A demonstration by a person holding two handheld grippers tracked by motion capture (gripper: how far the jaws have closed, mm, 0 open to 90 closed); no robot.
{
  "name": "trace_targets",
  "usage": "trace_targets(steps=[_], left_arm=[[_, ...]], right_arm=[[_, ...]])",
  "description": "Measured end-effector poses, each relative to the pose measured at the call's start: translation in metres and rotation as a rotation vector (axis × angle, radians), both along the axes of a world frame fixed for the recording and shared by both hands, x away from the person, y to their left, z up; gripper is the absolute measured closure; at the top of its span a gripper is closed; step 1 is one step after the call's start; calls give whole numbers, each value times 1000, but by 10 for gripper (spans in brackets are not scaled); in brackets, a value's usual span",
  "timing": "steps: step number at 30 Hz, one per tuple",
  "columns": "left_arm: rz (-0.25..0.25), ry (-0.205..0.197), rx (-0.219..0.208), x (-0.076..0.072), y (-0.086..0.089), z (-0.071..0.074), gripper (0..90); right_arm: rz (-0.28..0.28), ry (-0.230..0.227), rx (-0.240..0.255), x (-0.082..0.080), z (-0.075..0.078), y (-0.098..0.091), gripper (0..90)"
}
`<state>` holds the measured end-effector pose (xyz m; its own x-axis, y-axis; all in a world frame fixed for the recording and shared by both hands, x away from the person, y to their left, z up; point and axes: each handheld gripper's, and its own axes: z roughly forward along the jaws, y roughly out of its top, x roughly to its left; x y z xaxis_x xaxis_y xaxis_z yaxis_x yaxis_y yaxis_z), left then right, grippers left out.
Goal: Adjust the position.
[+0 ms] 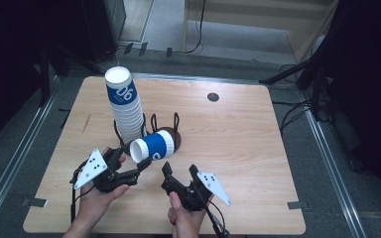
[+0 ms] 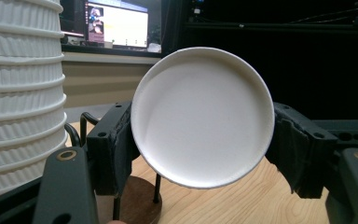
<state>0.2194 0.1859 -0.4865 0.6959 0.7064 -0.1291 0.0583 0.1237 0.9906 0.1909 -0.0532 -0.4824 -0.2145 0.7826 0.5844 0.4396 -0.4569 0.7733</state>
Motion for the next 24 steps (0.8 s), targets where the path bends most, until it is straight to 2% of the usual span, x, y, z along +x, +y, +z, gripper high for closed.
trace_targets(steps=[4, 7, 9, 10, 16, 20, 24], left_arm=[[-8, -2, -21, 1, 0, -3, 295], [-11, -6, -25, 1, -1, -4, 296], [-10, -15, -15, 0, -3, -5, 295], [-8, -18, -14, 0, -4, -5, 295], [-5, -30, -15, -1, -6, -5, 295], [-6, -34, -15, -1, -7, -5, 295], [-9, -29, -13, 0, -7, -7, 295]], right_arm=[[-15, 49, 85, 1, 1, 1, 83], [-47, 90, 155, 1, 2, 2, 79], [-40, 106, 209, 3, 3, 3, 79], [-44, 134, 244, 2, 4, 4, 79], [-40, 204, 395, 8, 4, 5, 79], [-32, 242, 468, 10, 4, 7, 80], [-43, 269, 517, 11, 4, 9, 82]])
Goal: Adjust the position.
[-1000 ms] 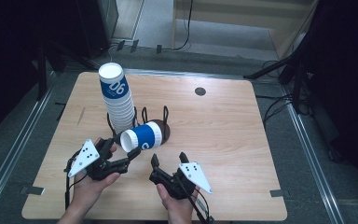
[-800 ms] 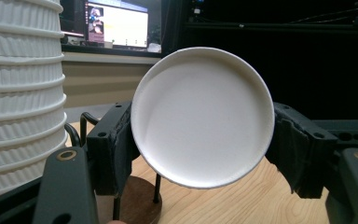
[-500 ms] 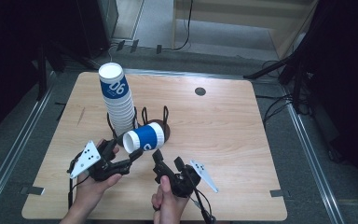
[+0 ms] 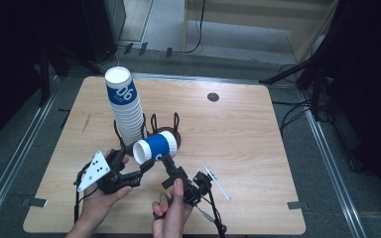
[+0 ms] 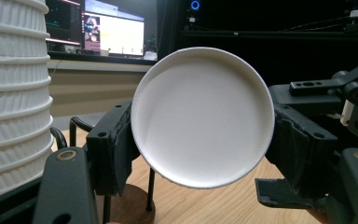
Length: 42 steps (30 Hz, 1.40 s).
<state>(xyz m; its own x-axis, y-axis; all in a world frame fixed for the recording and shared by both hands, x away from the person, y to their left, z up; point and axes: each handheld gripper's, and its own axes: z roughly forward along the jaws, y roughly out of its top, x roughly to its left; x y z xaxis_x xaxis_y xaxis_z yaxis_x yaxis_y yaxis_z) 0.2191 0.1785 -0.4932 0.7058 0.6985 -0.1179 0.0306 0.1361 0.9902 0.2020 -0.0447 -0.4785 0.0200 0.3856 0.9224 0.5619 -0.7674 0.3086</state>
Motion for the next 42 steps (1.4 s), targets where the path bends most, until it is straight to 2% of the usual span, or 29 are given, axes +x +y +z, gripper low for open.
trace_targets(steps=[15, 19, 21, 25, 34, 42], left_arm=[[-6, -20, 9, -2, -5, -1, 295], [-6, -23, 8, -2, -5, -1, 295], [-6, -24, 19, -2, -5, -2, 295], [-9, -24, 20, -2, -7, -2, 295], [-24, -30, 32, -4, -11, -3, 295], [-38, -36, 35, -5, -13, -3, 295]], right_arm=[[4, 110, 304, 7, -7, -2, 87], [9, 137, 362, 10, -11, -5, 88], [14, 135, 391, 12, -13, -5, 88], [13, 120, 420, 14, -12, -5, 89], [28, 134, 470, 25, -13, -2, 88], [31, 140, 488, 32, -14, 0, 83]])
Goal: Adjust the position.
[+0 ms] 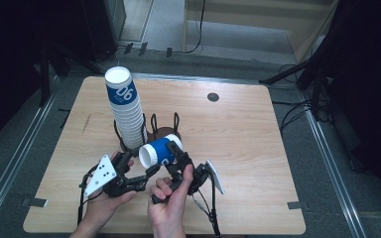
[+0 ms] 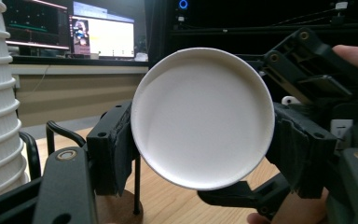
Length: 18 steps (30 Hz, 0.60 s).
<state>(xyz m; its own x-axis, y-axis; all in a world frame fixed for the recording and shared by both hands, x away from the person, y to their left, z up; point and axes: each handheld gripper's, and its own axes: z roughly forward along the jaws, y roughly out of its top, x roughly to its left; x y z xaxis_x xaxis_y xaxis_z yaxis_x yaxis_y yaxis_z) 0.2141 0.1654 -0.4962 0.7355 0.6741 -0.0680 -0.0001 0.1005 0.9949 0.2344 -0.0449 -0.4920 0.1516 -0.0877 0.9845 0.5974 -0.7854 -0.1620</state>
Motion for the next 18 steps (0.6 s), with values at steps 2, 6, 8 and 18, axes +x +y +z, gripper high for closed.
trace_targets(steps=[2, 6, 8, 18], left_arm=[[-9, 0, -1, -1, -1, 0, 295], [-13, 1, -1, -1, -1, 0, 295], [-11, 4, -3, 0, -1, 0, 294], [4, 57, -39, -6, 8, 1, 162]], right_arm=[[11, 0, 4, 2, -1, 0, 84], [15, -3, 30, 5, -2, 2, 98], [16, -1, 38, 5, -2, 1, 133], [-8, -50, 24, 4, -2, 0, 199]])
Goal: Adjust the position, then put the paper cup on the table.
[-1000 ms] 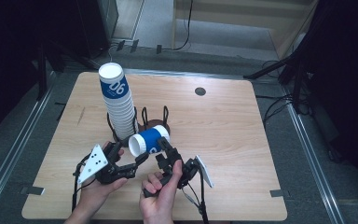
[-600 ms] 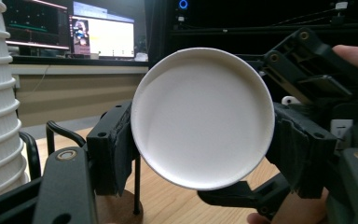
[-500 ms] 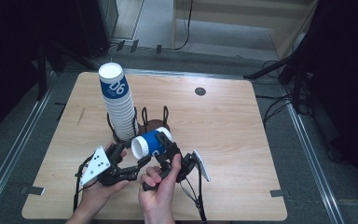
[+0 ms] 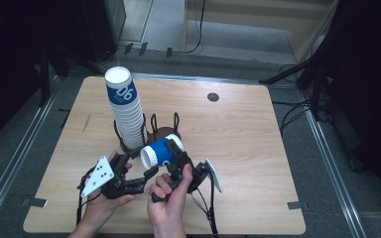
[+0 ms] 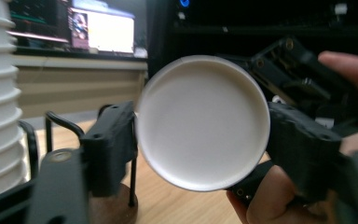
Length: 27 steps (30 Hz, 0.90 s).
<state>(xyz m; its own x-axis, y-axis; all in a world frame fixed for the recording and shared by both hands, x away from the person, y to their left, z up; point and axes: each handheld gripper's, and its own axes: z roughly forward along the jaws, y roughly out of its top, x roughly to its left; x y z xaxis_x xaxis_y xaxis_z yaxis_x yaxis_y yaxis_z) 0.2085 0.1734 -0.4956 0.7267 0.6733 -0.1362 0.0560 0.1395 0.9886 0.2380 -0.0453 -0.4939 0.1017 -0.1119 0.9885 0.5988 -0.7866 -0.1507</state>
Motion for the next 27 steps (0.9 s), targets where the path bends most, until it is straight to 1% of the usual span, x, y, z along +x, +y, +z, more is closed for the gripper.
trace_targets(steps=[1, 3, 4, 5, 6, 7, 8, 9, 11, 12, 13, 17, 19, 21, 22, 24, 26, 27], left_arm=[[1, 4, 3, 0, 1, 0, 112], [22, 13, 19, -2, 7, 0, 76], [20, 15, 20, -2, 9, 0, 41], [20, 25, 17, -2, 12, 1, 0], [26, 36, 17, -3, 14, 1, 0], [44, 49, 25, -3, 16, 1, 0], [72, 57, 37, -5, 17, 1, 0], [91, 60, 49, -6, 19, 0, 0], [93, 73, 65, -7, 23, -2, 0], [95, 76, 75, -8, 25, -3, 0], [97, 83, 81, -8, 27, -4, 0], [108, 117, 84, -9, 38, -8, 0], [117, 127, 94, -10, 43, -10, 0], [126, 138, 90, -10, 49, -11, 0], [132, 142, 92, -10, 53, -12, 0], [152, 148, 93, -9, 59, -13, 0], [171, 157, 99, -8, 65, -15, 0], [180, 162, 100, -8, 68, -16, 0]], right_arm=[[-6, -8, -9, 1, 1, -1, 201], [-16, -16, -34, 2, 3, -5, 204], [-17, -20, -43, 2, 4, -6, 205], [-25, -25, -65, 2, 4, -8, 207], [-30, -33, -85, 2, 5, -9, 208], [-36, -44, -98, 1, 5, -10, 208], [-43, -55, -113, 1, 5, -10, 208], [-47, -61, -130, 1, 6, -11, 209], [-53, -80, -155, 0, 7, -12, 210], [-57, -94, -175, 0, 7, -12, 211], [-62, -105, -205, 0, 8, -12, 211], [-92, -162, -317, -1, 13, -14, 211], [-109, -184, -381, -2, 15, -16, 210], [-122, -203, -432, -1, 17, -19, 210], [-126, -208, -449, -1, 19, -20, 210], [-140, -233, -501, -1, 21, -22, 210], [-156, -256, -566, -2, 24, -22, 210], [-163, -277, -598, -2, 26, -22, 210]])
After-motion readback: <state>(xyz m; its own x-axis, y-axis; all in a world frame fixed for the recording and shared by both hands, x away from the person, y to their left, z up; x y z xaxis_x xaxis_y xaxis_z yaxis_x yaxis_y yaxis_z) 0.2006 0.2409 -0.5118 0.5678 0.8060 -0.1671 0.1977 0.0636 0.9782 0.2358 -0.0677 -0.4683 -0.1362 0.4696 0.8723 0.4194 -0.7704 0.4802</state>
